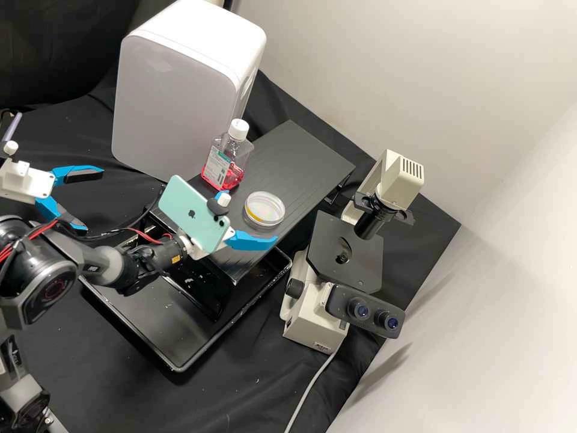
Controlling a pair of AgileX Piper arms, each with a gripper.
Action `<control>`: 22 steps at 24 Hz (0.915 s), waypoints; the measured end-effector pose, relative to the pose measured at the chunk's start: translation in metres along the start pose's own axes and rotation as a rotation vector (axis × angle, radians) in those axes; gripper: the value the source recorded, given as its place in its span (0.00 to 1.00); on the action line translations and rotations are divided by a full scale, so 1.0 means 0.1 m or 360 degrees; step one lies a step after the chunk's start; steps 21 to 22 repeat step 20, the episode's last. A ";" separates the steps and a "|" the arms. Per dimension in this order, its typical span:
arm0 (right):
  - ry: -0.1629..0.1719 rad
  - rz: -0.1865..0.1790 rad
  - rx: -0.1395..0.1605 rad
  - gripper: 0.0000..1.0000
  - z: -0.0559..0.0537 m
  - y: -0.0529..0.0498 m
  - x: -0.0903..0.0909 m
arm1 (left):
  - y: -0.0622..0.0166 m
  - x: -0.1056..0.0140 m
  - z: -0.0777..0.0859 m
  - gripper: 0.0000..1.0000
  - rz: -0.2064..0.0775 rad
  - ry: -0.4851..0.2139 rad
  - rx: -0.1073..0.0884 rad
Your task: Place the lid on the petri dish
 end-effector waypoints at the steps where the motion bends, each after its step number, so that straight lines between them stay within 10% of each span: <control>1: 0.0003 0.0006 0.0002 1.00 0.00 -0.01 -0.05 | 0.000 0.00 0.01 1.00 0.0003 0.0008 0.0022; 5: 0.0057 0.0073 -0.0013 1.00 0.05 -0.01 -0.24 | 0.002 0.01 0.02 1.00 0.0028 0.0113 0.0067; 13: 0.0145 0.0136 -0.0030 1.00 0.07 -0.05 -0.42 | 0.040 -0.06 0.04 1.00 0.0065 0.0162 0.0047; 22: 0.0165 0.0138 0.0101 1.00 0.07 -0.03 -0.52 | 0.043 -0.06 0.05 1.00 0.0066 0.0156 0.0047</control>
